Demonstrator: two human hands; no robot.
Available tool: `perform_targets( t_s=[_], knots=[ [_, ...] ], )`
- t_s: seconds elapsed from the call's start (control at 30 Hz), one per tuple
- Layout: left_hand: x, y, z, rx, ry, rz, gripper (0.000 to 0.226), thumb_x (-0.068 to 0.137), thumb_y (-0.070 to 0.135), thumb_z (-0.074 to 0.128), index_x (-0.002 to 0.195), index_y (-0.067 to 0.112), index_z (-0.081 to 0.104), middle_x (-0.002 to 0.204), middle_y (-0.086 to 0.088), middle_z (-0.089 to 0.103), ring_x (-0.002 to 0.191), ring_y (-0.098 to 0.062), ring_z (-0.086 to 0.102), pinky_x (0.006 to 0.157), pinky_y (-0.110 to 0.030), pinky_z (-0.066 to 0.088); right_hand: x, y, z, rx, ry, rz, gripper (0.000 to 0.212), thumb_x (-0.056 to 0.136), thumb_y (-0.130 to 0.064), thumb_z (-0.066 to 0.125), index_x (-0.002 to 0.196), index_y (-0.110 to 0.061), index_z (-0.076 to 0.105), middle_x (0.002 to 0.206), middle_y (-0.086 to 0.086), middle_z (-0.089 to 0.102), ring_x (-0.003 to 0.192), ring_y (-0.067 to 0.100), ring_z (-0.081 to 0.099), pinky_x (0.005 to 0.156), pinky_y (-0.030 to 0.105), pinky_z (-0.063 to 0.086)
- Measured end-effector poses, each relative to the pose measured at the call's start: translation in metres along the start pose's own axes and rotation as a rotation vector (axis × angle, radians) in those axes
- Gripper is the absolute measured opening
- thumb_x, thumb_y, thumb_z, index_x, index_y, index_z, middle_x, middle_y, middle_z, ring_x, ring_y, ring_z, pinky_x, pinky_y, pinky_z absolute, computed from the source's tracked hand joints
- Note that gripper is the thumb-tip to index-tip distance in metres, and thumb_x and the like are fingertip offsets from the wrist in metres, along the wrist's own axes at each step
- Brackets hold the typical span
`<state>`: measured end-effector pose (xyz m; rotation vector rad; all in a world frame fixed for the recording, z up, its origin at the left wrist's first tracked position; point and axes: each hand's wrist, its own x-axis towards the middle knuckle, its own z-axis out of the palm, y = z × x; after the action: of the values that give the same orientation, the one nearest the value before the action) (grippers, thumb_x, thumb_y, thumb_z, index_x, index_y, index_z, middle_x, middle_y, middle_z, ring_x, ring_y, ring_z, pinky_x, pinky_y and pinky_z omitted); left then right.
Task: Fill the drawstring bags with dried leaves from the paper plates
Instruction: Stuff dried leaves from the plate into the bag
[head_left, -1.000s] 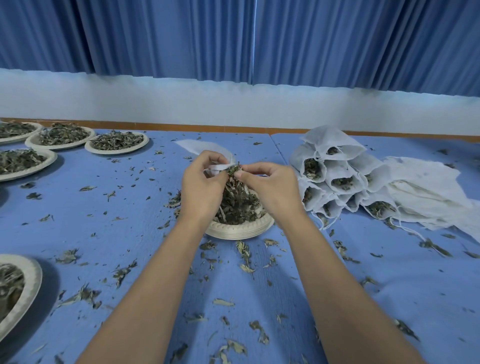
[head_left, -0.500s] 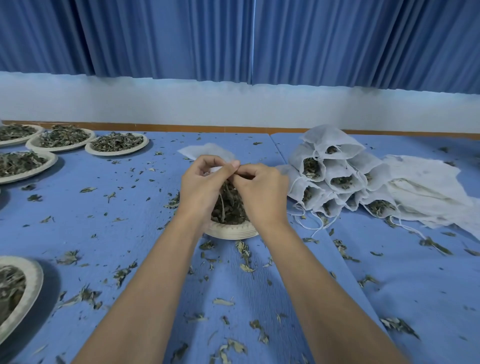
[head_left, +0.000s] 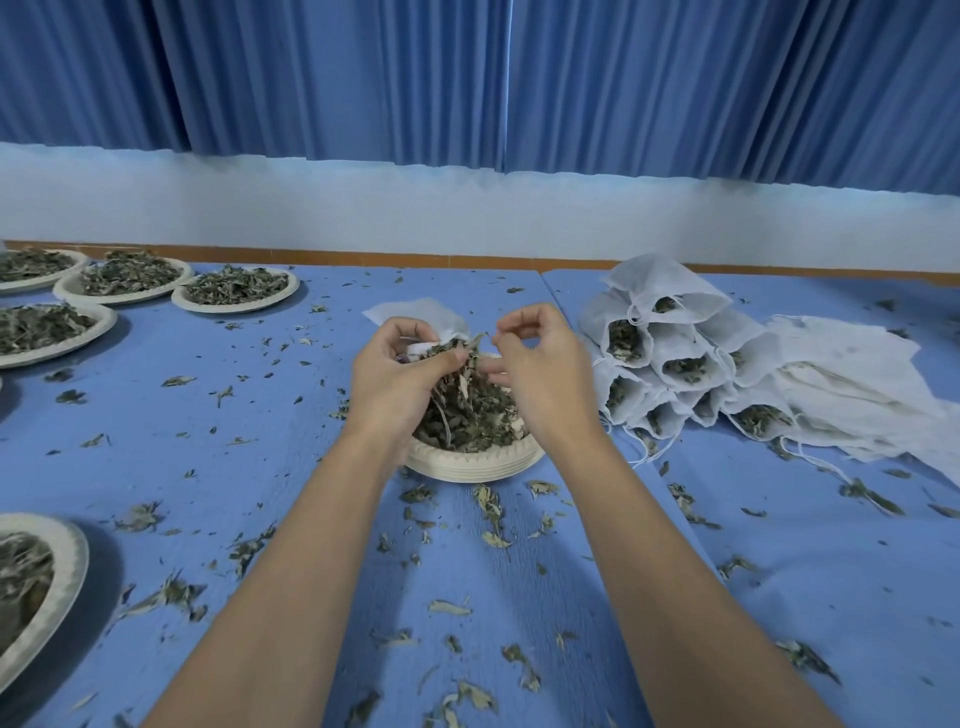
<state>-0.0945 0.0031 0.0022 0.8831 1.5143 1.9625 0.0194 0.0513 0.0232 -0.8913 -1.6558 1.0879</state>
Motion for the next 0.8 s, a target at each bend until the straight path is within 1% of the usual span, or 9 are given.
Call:
perform_targets(
  t_s=[0.07, 0.13, 0.23, 0.33, 0.47, 0.57, 0.67, 0.73, 0.8],
  knots=[
    [0.001, 0.0, -0.001, 0.037, -0.014, 0.028, 0.035, 0.067, 0.008, 0.083, 0.061, 0.035, 0.061, 0.08, 0.006, 0.055, 0.082, -0.023, 0.055, 0.081, -0.043, 0.049, 0.001, 0.003, -0.006, -0.202, 0.056, -0.128, 0.008, 0.09, -0.018, 0.058, 0.097, -0.021, 0.059, 0.099, -0.005, 0.06, 0.082, 0.01, 0.063, 0.08, 0.037, 0.053],
    [0.001, -0.001, -0.002, 0.057, -0.032, 0.039, 0.035, 0.067, 0.009, 0.083, 0.06, 0.035, 0.06, 0.075, 0.011, 0.052, 0.076, -0.012, 0.048, 0.074, -0.032, 0.044, 0.002, 0.005, -0.011, -0.326, 0.039, -0.212, 0.014, 0.089, -0.024, 0.063, 0.102, -0.023, 0.066, 0.104, -0.005, 0.061, 0.08, 0.002, 0.057, 0.079, 0.029, 0.05],
    [0.0, 0.0, -0.003, 0.098, -0.083, 0.058, 0.033, 0.068, 0.008, 0.082, 0.063, 0.031, 0.058, 0.074, 0.016, 0.055, 0.071, -0.004, 0.047, 0.066, -0.017, 0.042, 0.001, 0.006, -0.011, -0.438, -0.005, -0.273, 0.012, 0.087, -0.027, 0.067, 0.097, -0.024, 0.072, 0.1, -0.004, 0.062, 0.089, 0.01, 0.057, 0.079, 0.032, 0.049],
    [-0.003, 0.002, -0.002, 0.142, -0.155, 0.093, 0.031, 0.069, 0.006, 0.081, 0.068, 0.026, 0.057, 0.062, 0.022, 0.053, 0.056, 0.001, 0.042, 0.054, -0.011, 0.038, 0.001, 0.006, -0.008, -0.575, 0.02, -0.309, 0.011, 0.087, -0.028, 0.065, 0.093, -0.024, 0.073, 0.096, -0.005, 0.063, 0.096, 0.014, 0.056, 0.077, 0.033, 0.047],
    [-0.002, 0.008, -0.002, 0.171, -0.176, 0.128, 0.031, 0.069, 0.005, 0.081, 0.068, 0.024, 0.057, 0.056, 0.025, 0.051, 0.05, 0.005, 0.039, 0.05, -0.008, 0.036, 0.001, 0.003, -0.008, -0.551, 0.009, -0.325, 0.007, 0.085, -0.024, 0.062, 0.079, -0.027, 0.064, 0.09, -0.011, 0.065, 0.095, 0.014, 0.052, 0.074, 0.031, 0.045],
    [0.0, 0.008, -0.001, 0.15, -0.079, 0.093, 0.032, 0.069, 0.004, 0.081, 0.068, 0.024, 0.057, 0.055, 0.03, 0.053, 0.055, 0.003, 0.048, 0.051, -0.012, 0.04, 0.0, 0.002, -0.008, -0.418, -0.036, -0.297, 0.011, 0.083, -0.022, 0.062, 0.073, -0.025, 0.059, 0.083, -0.014, 0.063, 0.093, 0.013, 0.048, 0.075, 0.033, 0.043],
    [0.002, 0.003, 0.0, 0.142, 0.099, 0.021, 0.032, 0.069, 0.0, 0.078, 0.064, 0.025, 0.057, 0.058, 0.019, 0.057, 0.053, -0.001, 0.051, 0.052, -0.018, 0.042, -0.002, 0.002, -0.005, -0.376, -0.12, -0.255, 0.011, 0.08, -0.02, 0.063, 0.07, -0.024, 0.061, 0.071, -0.02, 0.056, 0.089, 0.007, 0.045, 0.073, 0.03, 0.042],
    [0.004, 0.001, 0.003, 0.166, 0.216, -0.03, 0.03, 0.071, 0.0, 0.074, 0.062, 0.024, 0.059, 0.058, 0.012, 0.056, 0.047, -0.005, 0.049, 0.051, -0.024, 0.042, -0.002, 0.003, -0.004, -0.316, -0.206, -0.194, 0.012, 0.079, -0.017, 0.064, 0.068, -0.021, 0.062, 0.066, -0.016, 0.057, 0.079, 0.006, 0.05, 0.071, 0.032, 0.043],
    [0.004, 0.001, 0.007, 0.197, 0.309, -0.05, 0.028, 0.074, 0.002, 0.07, 0.062, 0.024, 0.058, 0.057, 0.01, 0.055, 0.038, -0.001, 0.045, 0.044, -0.018, 0.039, -0.002, 0.003, -0.003, -0.238, -0.255, -0.119, 0.013, 0.08, -0.015, 0.064, 0.067, -0.017, 0.063, 0.065, -0.009, 0.061, 0.065, 0.007, 0.052, 0.066, 0.035, 0.046]
  ],
)
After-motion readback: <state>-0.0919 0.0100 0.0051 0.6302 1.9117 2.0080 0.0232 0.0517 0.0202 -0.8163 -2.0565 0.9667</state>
